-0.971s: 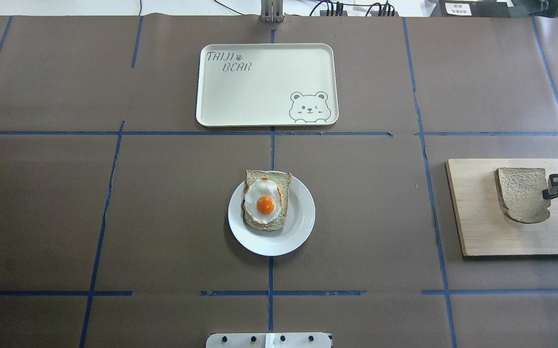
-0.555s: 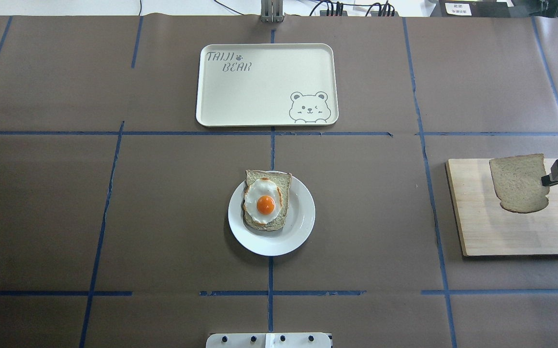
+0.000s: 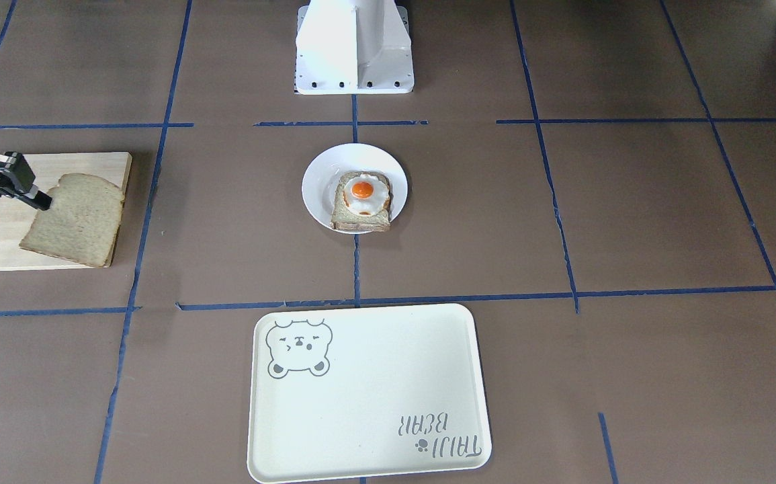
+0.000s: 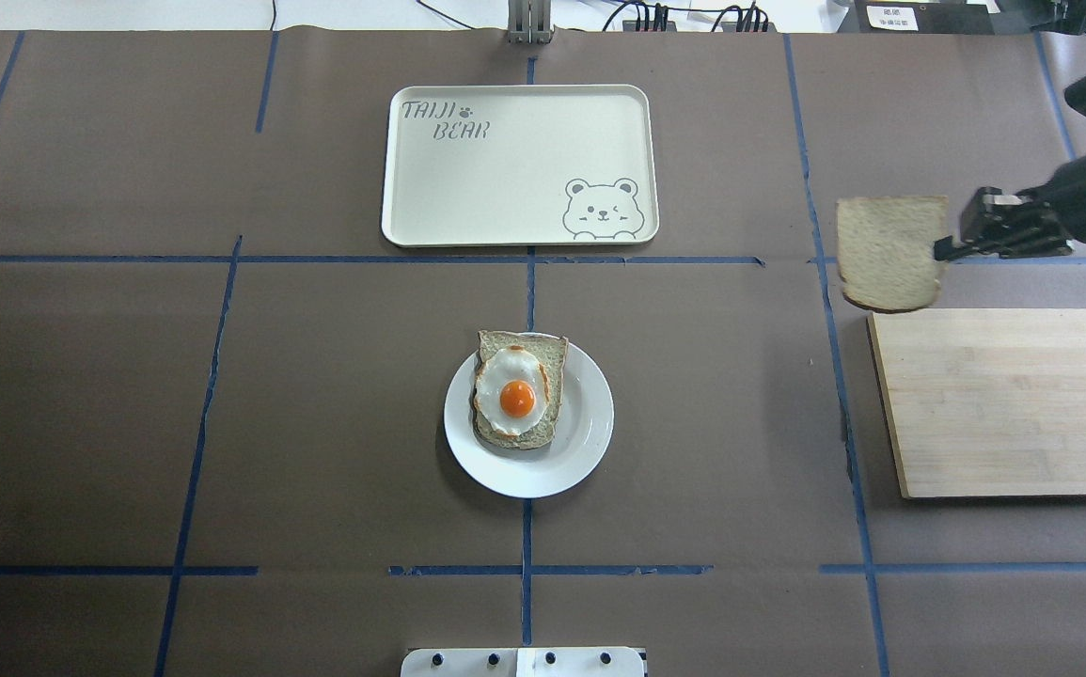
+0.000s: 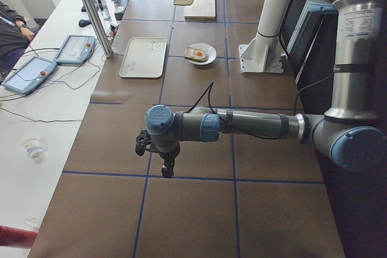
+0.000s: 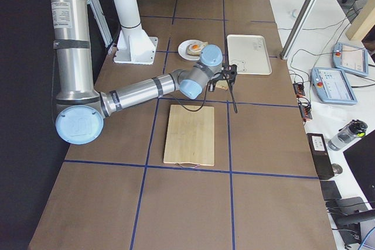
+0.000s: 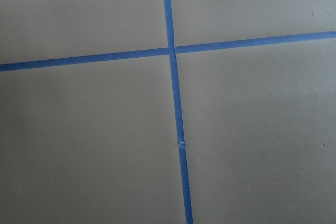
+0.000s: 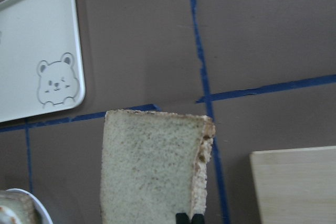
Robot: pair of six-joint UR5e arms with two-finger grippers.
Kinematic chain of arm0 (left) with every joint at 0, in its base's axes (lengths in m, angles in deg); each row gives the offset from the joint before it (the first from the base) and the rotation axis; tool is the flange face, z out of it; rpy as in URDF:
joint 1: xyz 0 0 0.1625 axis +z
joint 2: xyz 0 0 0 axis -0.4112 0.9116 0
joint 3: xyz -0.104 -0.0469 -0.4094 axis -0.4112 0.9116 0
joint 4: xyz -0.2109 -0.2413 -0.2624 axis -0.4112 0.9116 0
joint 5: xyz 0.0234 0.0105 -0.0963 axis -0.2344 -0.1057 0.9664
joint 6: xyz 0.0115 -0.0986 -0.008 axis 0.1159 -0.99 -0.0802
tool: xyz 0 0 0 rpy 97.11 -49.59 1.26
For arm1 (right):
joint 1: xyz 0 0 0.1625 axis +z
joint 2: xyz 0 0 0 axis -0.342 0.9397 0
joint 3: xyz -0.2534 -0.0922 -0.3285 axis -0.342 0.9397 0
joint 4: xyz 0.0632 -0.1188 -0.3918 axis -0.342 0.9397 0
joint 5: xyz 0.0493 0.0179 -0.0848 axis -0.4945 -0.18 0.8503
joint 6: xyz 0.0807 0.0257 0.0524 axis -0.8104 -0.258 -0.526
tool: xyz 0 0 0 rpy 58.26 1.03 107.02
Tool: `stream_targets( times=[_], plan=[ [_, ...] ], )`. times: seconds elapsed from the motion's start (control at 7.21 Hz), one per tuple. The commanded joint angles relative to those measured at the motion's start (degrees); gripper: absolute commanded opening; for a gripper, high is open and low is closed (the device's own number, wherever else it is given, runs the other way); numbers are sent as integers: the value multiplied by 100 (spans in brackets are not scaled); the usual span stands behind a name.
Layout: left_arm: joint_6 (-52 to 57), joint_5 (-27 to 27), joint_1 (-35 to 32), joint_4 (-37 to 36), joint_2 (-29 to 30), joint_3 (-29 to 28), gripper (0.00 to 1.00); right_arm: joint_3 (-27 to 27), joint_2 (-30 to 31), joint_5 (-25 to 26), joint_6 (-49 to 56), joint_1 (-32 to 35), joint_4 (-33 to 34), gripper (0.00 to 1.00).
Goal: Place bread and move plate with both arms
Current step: 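Carry the bread with the right gripper and lay it on the egg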
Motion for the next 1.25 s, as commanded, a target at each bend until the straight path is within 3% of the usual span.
stream_targets(
  times=[0.0,0.28,0.55,0.69,1.11],
  plan=[
    [0,9,9,5,0,-45,100,-17,-1174,735,-1317,-965,-10,0],
    [9,0,9,5,0,-72,100,-79,-1443,2384,-1962,-2387,-481,0],
    [9,0,9,5,0,-72,100,-26,-1469,4045,-1904,-3793,-749,0],
    [9,0,9,5,0,-72,100,-9,-1530,4463,-1895,-4122,-749,0],
    [9,0,9,5,-9,-63,100,368,-1689,4502,-1473,-4248,-713,0]
  ],
)
